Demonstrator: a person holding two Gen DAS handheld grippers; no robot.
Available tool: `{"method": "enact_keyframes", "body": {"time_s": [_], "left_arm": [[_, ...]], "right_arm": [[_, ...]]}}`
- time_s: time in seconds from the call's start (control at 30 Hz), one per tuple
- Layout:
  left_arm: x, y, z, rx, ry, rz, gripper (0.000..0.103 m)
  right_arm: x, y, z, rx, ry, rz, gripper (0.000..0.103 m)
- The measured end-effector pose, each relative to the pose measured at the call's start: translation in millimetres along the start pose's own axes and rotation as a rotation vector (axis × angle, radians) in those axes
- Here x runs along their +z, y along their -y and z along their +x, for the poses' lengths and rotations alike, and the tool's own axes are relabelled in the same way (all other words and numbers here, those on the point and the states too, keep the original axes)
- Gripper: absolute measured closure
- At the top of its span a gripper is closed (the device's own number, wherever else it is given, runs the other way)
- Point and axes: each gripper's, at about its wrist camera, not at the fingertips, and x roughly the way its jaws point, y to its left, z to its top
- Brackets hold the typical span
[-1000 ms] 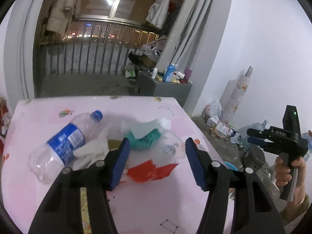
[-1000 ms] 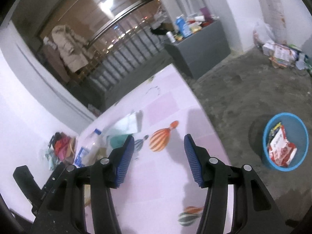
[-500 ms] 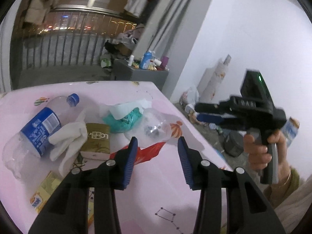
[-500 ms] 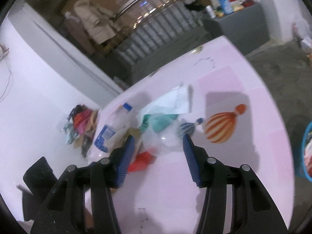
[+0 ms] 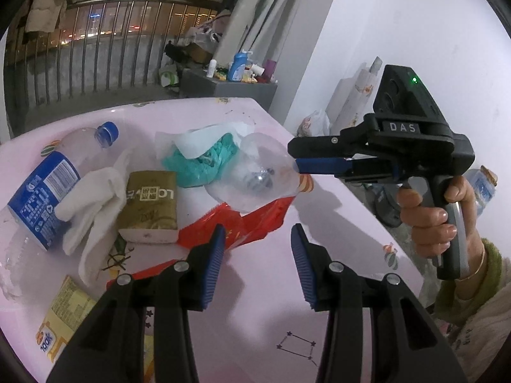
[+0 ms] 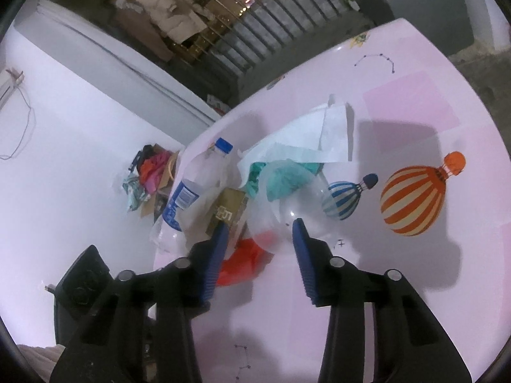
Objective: Collect trash
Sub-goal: 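Grasp the red wrapper with the left tool while the right tool grasps the clear plastic cup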
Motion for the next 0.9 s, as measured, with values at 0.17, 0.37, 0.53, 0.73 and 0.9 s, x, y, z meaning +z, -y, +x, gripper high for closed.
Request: {"method": "enact_keyframes", "body": {"time_s": [0.17, 0.37, 0.53, 0.73, 0.9], "left_arm": [[1.2, 1.2, 7.0, 0.025, -0.004, 0.036, 0.068], [0.5, 2.5, 11.7, 0.020, -0.024, 0.051, 0.084], [-1.0, 4.1, 11.6, 0.005, -0.032, 0.057, 0.094], [-0.5, 4.4, 7.8, 0.000, -0.016, 0.050, 0.099], [1.7, 3.5, 1.4, -0.011, 0.012, 0.033, 0.101]], "right_arm": [[-1.7, 6.2, 6.0, 0.027, -0.028, 0.021, 0.078], [-2.0, 7.2, 6.7, 0.062, -0.037, 0.030, 0.094], [-2.8, 8.1, 4.5, 0.065, -0.031, 0.040, 0.097], [-5.8, 11.9, -0.2, 0.098, -0.014, 0.076, 0.099], [-9.0, 16.3, -7.9, 0.117, 0.000, 0.112, 0.099]]}}
